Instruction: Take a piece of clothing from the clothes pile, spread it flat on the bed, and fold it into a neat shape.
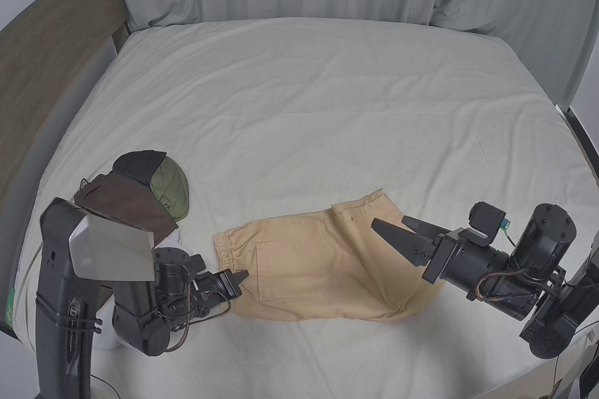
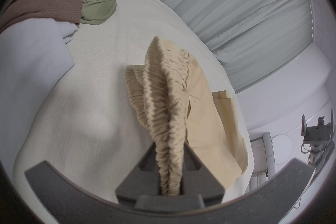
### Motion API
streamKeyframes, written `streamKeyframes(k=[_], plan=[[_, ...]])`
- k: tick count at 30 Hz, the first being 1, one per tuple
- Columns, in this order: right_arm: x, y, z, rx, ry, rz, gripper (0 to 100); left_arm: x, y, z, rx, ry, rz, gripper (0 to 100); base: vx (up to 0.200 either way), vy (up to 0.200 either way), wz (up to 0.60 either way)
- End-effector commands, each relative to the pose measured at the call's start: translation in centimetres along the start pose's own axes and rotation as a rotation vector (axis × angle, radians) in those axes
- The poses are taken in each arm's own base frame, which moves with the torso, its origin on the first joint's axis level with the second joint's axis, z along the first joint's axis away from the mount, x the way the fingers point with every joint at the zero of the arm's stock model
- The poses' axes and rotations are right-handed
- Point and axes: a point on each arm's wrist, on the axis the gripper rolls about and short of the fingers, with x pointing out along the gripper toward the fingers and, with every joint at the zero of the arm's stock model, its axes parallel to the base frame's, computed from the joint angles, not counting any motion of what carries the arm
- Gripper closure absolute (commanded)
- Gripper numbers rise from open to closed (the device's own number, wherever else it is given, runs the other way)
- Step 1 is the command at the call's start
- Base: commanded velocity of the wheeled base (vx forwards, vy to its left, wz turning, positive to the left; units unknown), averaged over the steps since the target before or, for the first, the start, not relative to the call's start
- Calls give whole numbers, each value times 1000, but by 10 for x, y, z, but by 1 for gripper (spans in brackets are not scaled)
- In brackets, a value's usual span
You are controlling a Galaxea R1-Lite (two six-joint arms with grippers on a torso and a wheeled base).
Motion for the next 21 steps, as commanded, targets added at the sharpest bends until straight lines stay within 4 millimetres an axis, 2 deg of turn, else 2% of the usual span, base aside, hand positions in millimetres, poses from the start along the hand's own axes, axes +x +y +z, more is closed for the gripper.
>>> streamKeyframes(k=[1,8,16,21], plan=[[0,-1,0,0,-1,-4,0,-6,-5,3,3,-7,-6,100,0,0,0],[-1,-4,-1,3,5,-14,0,-28,-17,14,2,-25,-20,100,0,0,0],[-1,-5,0,3,1,-21,0,-46,-20,15,-12,-18,-8,100,0,0,0],[-1,-7,1,3,-2,-26,0,-63,-27,26,-11,-54,-20,100,0,0,0]])
